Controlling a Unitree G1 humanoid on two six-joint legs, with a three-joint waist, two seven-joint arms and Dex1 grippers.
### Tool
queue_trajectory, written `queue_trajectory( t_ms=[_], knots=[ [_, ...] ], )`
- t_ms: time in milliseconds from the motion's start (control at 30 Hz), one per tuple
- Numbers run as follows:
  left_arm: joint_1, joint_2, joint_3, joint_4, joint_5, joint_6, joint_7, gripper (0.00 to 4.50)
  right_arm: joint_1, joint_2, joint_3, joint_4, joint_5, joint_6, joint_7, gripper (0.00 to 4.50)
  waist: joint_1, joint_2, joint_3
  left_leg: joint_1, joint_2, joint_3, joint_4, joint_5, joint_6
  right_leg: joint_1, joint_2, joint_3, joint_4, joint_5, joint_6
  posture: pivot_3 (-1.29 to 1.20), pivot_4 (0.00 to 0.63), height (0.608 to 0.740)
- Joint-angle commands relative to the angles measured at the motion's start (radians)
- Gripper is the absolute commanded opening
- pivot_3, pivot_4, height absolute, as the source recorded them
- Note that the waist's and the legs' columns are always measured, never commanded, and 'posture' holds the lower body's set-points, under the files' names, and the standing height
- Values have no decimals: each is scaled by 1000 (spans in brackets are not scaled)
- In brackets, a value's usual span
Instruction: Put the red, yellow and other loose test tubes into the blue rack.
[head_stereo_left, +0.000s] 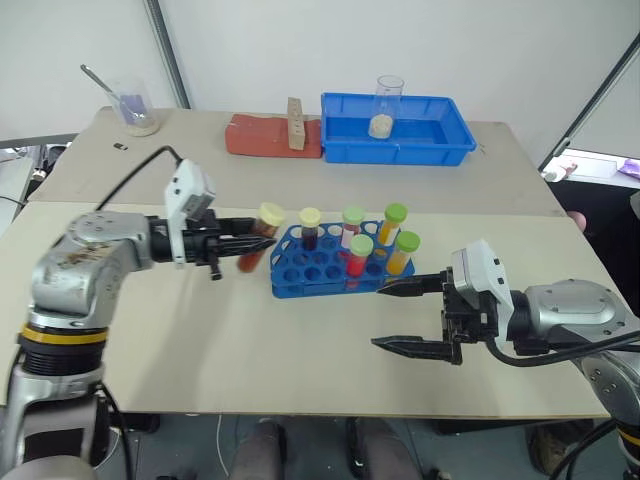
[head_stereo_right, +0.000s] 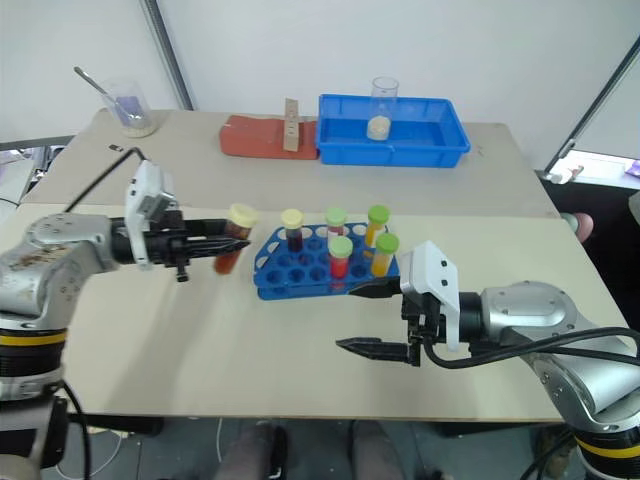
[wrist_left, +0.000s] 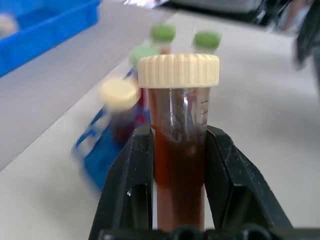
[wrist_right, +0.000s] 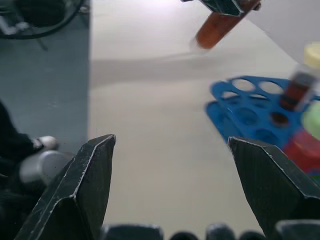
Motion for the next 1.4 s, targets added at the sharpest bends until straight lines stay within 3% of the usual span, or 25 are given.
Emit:
queue_trajectory(
  t_ms=[33, 367, 833, 1100, 1300, 1333, 1400],
  knots=[
    [-4, -83, -5, -1, 22, -95, 97, 895, 11, -33, -72, -30, 22, 10, -9, 4018, -3, 0, 0, 0, 0, 0, 0, 0, 0, 0, 0, 0, 0, 0, 0, 0, 150, 740],
    [14, -255, -132, 158, 154, -356, 153, 895, 58, -85, -154, -77, 101, 98, -73, 4018, -10, 0, 0, 0, 0, -1, 0, 0, 0, 0, 0, 0, 0, 1, -1, 0, 150, 740],
    [41, -328, -170, 261, 209, -486, 177, 895, 77, -102, -177, -102, 129, 124, -130, 4018, -8, 0, 0, 1, -1, -2, 0, 0, 0, 2, 0, 0, -1, 1, 0, 0, 150, 740],
    [124, -364, -127, 236, 198, -535, 239, 895, 32, -24, -189, -75, 126, 100, -248, 4018, -9, 0, -1, 5, -1, -2, 0, 0, 0, 7, 0, 0, -2, 0, 0, 0, 150, 740],
    [180, -361, -126, 206, 198, -544, 250, 895, 30, -24, -196, -67, 130, 105, -245, 4018, -11, 1, -1, 7, 0, -2, 0, 0, 0, 11, 0, 0, -3, -2, -4, 0, 150, 740],
    [183, -359, -125, 205, 200, -542, 256, 1695, 28, -25, -195, -64, 130, 106, -243, 4018, -12, 1, -1, 7, 0, -2, 0, 0, 0, 11, 0, -1, -3, -2, -4, 0, 150, 740],
    [185, -353, -126, 203, 203, -548, 252, 2254, 22, -28, -193, -58, 132, 108, -239, 4018, -14, 1, -1, 8, 0, -2, 0, 0, 0, 11, 0, -1, -3, -2, -4, 0, 150, 740]
  ],
)
